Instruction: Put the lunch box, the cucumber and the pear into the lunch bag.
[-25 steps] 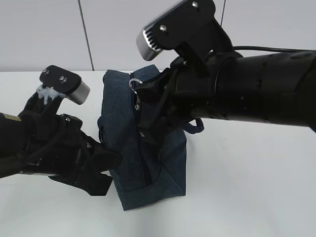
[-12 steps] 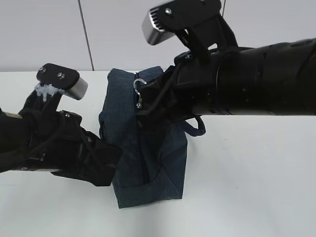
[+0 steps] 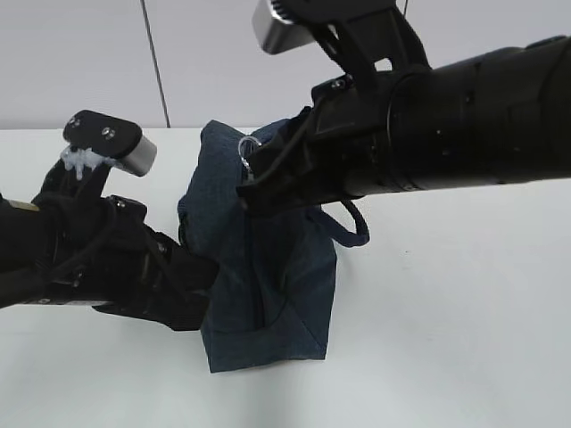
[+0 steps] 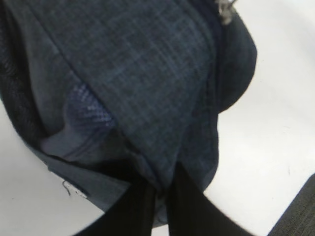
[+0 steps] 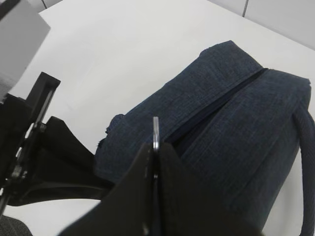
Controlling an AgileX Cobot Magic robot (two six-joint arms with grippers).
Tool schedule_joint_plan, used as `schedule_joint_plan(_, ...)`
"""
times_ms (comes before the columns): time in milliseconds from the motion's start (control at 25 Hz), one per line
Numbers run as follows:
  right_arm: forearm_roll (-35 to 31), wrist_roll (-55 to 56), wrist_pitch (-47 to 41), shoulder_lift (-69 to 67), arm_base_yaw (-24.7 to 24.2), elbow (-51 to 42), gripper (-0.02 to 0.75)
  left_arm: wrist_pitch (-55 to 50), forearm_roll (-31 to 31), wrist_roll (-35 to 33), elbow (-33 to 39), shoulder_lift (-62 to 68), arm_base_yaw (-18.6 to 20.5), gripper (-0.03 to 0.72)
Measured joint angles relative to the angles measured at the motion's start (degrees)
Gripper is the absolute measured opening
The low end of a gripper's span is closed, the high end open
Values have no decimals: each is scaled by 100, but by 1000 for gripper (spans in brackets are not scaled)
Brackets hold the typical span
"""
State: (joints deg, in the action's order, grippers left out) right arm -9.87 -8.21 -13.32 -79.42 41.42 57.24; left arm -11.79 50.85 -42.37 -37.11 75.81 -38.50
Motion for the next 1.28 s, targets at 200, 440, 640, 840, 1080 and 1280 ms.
schedule_joint_plan(200, -49, 0, -578, -21, 0, 402, 0, 51, 12, 0, 0, 0, 0, 4)
schedule_joint_plan(440, -72, -30, -1278, -21, 0, 833, 0, 51, 29, 0, 0, -6, 0, 4)
schedule_joint_plan(640, -500, -300, -1536, -78, 0, 968, 0, 17, 33, 0, 0, -6, 0, 4)
schedule_joint_plan(840, -1174, -893, -1558, -152, -8, 993, 0, -106, 9, 0, 0, -6, 0, 4)
schedule_joint_plan(1080, -1591, -1161, -1621, -199, -244, 987, 0, -284, -31, 0, 0, -6, 0, 4)
schedule_joint_plan(1280, -2403, -1868, -1783, -396, -506, 1049, 0, -383, -117, 0, 0, -6, 0, 4)
